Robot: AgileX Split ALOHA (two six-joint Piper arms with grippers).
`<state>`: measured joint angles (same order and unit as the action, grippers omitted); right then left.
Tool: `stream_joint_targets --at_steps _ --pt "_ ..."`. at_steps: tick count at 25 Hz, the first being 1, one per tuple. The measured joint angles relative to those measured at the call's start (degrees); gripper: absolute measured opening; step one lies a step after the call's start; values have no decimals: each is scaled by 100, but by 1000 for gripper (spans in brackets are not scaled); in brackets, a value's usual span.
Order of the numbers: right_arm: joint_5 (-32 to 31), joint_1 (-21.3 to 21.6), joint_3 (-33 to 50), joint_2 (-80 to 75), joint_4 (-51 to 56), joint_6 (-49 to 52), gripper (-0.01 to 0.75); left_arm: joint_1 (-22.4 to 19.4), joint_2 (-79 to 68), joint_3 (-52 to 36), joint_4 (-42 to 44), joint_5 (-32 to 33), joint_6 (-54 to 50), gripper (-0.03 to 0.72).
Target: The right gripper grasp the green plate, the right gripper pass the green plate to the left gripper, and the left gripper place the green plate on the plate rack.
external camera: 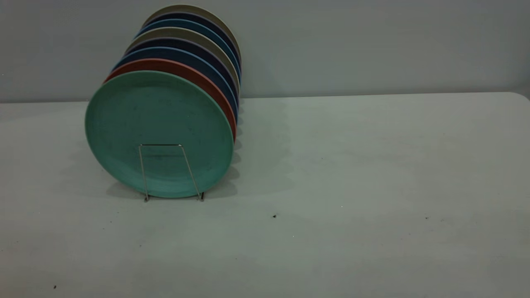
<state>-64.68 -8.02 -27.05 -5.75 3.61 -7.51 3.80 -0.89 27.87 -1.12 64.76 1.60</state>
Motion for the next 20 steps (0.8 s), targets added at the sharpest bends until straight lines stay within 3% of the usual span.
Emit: stream_joint_targets --at_steps 7,20 --pt "-30 394 0 671 6 0 506 -198 214 0 0 5 0 449" --pt "-30 456 0 671 12 0 494 -198 214 0 0 5 0 449"
